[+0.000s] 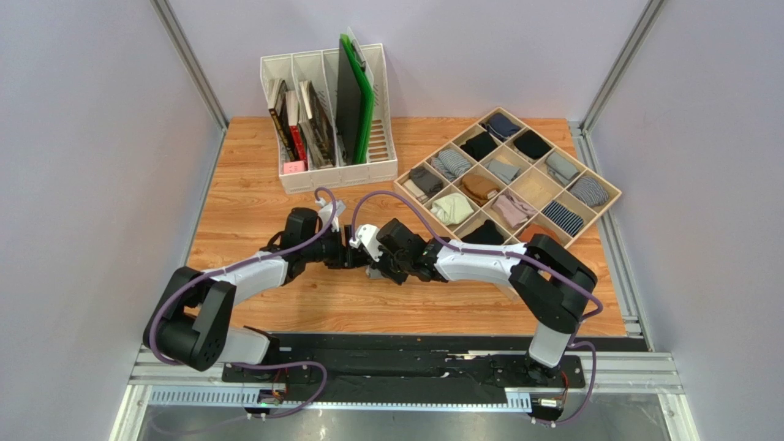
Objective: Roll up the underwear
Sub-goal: Roll the underwear to the center of the board.
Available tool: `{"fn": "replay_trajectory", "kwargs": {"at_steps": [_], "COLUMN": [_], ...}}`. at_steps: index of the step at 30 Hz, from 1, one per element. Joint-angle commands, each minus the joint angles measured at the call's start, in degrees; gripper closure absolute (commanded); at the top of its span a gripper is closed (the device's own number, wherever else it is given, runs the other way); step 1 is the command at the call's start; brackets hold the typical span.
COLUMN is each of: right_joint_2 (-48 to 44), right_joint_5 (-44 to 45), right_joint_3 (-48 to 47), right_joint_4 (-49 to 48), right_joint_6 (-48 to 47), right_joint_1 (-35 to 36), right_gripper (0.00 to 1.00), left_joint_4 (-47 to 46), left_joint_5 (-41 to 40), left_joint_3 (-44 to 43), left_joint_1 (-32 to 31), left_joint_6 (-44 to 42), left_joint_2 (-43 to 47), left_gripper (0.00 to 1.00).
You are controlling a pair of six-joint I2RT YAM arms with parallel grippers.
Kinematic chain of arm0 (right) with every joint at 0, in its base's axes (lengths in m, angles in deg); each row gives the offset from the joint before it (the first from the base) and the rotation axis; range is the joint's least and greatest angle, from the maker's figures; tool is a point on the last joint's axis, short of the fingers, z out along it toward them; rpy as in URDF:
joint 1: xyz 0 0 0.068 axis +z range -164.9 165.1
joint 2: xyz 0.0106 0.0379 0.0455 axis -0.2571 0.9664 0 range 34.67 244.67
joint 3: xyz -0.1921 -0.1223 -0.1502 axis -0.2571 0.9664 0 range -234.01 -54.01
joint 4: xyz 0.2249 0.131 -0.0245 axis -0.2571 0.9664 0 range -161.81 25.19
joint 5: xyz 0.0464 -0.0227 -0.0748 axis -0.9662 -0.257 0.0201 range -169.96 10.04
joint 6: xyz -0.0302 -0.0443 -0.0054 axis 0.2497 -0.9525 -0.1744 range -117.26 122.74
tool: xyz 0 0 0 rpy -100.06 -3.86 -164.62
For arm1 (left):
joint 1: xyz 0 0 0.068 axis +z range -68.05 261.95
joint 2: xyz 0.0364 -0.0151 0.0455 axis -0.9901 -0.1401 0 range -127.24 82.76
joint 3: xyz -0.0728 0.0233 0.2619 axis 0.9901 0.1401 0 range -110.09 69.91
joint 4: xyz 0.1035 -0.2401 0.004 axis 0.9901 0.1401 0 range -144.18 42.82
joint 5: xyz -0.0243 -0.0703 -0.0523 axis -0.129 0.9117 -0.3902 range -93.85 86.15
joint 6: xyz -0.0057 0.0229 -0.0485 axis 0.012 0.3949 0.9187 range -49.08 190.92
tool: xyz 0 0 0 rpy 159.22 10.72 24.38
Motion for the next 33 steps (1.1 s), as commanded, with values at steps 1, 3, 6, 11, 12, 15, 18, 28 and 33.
{"fn": "replay_trajectory", "kwargs": {"at_steps": [1,3,6,11,12,15,18,28,33], "right_joint_2": [2.0,2.4,2.6,2.3,2.1,2.1,1.7,-8.1,-12.5], "right_joint_5": [-2.2,-2.6,-3.1,-4.7,-5.5,-7.5,-7.7,-3.5,1.6], "right_joint_3": [-1.4,-1.8,-2.4,-3.3,-3.6,-4.8,-5.4,-4.2,1.1], "right_joint_4": [4.9,5.1,5.7,7.1,7.6,9.2,9.9,11.4,6.9], "right_joint_6": [2.5,2.6,2.7,3.2,3.3,3.6,4.0,2.6,-0.3], "right_joint_1": [0.5,0.4,0.4,0.4,0.4,0.5,0.5,1.6,5.1], "right_gripper": [1.00,1.00,1.00,1.00,1.00,1.00,1.00,0.53,0.47], "left_joint_4": [-3.8,-5.1,-9.8,-12.3,-13.3,-14.6,-15.3,-8.9,-2.7], "left_joint_5": [-0.1,0.1,1.1,1.8,2.0,2.7,3.4,4.8,7.1], "left_joint_3": [1.0,1.9,3.1,3.3,3.6,3.8,3.9,-0.4,-4.5], "left_joint_1": [-0.3,-0.3,-0.3,-0.3,-0.3,-0.3,-0.3,-0.3,-0.3], "left_joint_6": [2.0,2.7,3.6,4.7,4.8,4.8,5.0,3.6,1.1], "left_joint_2": [-2.4,-3.4,-5.9,-9.4,-10.1,-11.3,-12.1,-14.0,-16.6], "left_gripper": [0.37,0.37,0.37,0.39,0.40,0.50,0.72,1.00,1.00]}}
